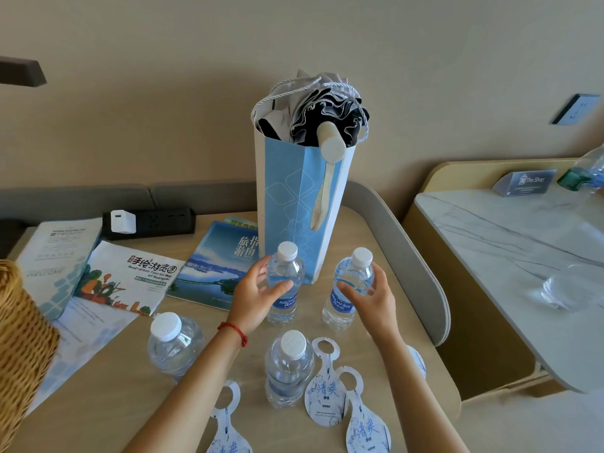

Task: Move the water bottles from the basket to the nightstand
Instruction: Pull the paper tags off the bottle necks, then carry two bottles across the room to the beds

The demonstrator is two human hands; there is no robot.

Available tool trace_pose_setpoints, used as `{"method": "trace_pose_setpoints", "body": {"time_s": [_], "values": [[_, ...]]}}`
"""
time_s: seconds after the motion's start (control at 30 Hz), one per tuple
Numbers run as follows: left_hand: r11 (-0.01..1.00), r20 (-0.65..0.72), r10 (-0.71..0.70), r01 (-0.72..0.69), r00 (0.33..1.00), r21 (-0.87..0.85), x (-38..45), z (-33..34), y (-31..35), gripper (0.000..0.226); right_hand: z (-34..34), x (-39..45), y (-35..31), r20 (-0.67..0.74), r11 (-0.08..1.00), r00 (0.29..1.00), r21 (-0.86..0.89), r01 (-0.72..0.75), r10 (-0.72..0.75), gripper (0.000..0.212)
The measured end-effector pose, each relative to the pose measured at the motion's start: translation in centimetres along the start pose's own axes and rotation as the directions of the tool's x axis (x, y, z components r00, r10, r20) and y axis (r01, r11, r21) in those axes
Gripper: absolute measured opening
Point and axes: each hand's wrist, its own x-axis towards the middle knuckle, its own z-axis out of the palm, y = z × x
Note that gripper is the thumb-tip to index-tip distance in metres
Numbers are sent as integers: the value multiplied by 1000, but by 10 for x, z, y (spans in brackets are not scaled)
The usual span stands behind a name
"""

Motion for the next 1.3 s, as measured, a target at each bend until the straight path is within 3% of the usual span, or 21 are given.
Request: {"method": "trace_pose_setpoints", "body": {"time_s": [0.23,0.37,0.5,0.93,1.3], "values": [[997,28,6,-8,1000,78,7,6,1,64,2,7,1,0,1000,1000,21,-1,1,64],[989,-29,45,-40,999,145,9,12,6,59,2,9,-3,-36,999,999,33,5,-4,62],[983,-44,85,-77,995,165,9,16,9,61,-3,7,-5,-67,989,998,145,-6,15,57],[980,-61,198,-198,978,14,0,1,63,49,-33,1,-54,14,944,983,281,174,-185,44],[948,-217,285,-308,934,-82,-23,-28,123,31,-59,-10,-110,-19,876,938,350,332,-347,35]]}}
